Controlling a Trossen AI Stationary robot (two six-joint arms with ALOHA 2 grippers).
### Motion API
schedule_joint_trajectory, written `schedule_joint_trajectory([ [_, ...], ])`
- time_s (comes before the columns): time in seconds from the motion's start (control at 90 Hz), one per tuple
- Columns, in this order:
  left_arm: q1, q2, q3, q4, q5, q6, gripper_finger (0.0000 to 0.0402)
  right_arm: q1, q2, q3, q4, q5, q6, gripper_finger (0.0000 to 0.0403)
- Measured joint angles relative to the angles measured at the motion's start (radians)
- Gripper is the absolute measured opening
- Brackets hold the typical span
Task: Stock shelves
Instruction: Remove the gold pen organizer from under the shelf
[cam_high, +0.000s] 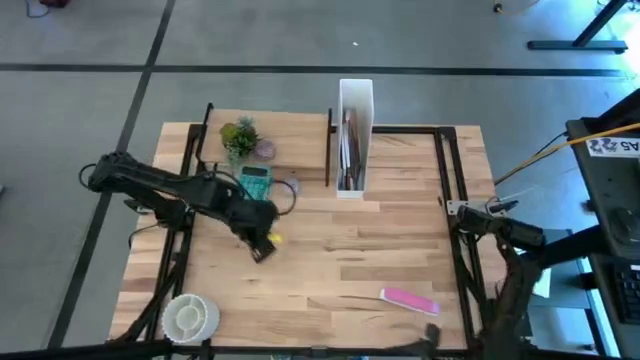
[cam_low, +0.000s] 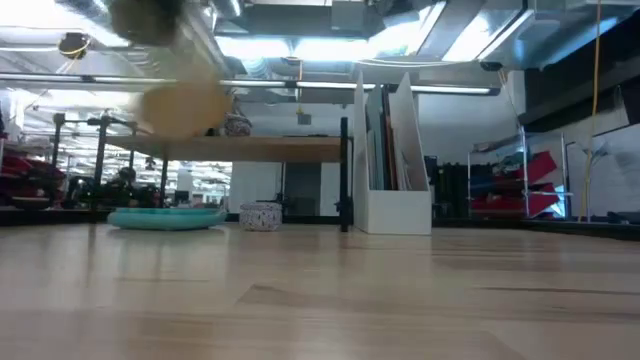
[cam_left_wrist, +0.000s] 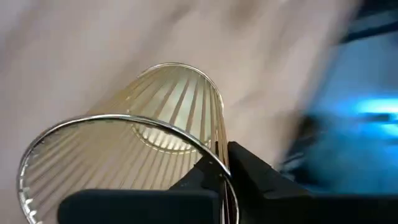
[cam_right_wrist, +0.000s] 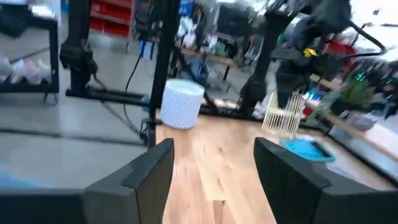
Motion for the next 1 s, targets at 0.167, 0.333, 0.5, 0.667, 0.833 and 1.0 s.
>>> schedule_joint_trajectory([
  [0.167,-0.027,0.221,0.069,0.329,0.058,0.136,0.0,0.048,-0.001,0.001,0.013,0.037,0.009,0.0207],
  [0.333,-0.014,0.507,0.341,0.326,0.035,0.37,0.0,0.027,-0.004,0.026,0.016,0.036,0.008,0.0207],
  [0.5,0.032,0.717,0.632,0.294,-0.027,0.556,0.0,-0.002,-0.005,0.036,0.016,0.031,-0.016,0.0207],
  [0.667,0.083,0.853,0.799,0.304,-0.078,0.643,0.0,0.004,-0.005,0.036,0.016,0.032,-0.017,0.0207],
  [0.833,0.098,0.944,0.825,0.405,-0.079,0.653,0.0,0.003,-0.005,0.036,0.016,0.031,-0.016,0.0207],
  [1.0,0.079,1.012,0.825,0.471,-0.075,0.648,0.0,0.002,-0.005,0.036,0.018,0.031,-0.017,0.0207],
])
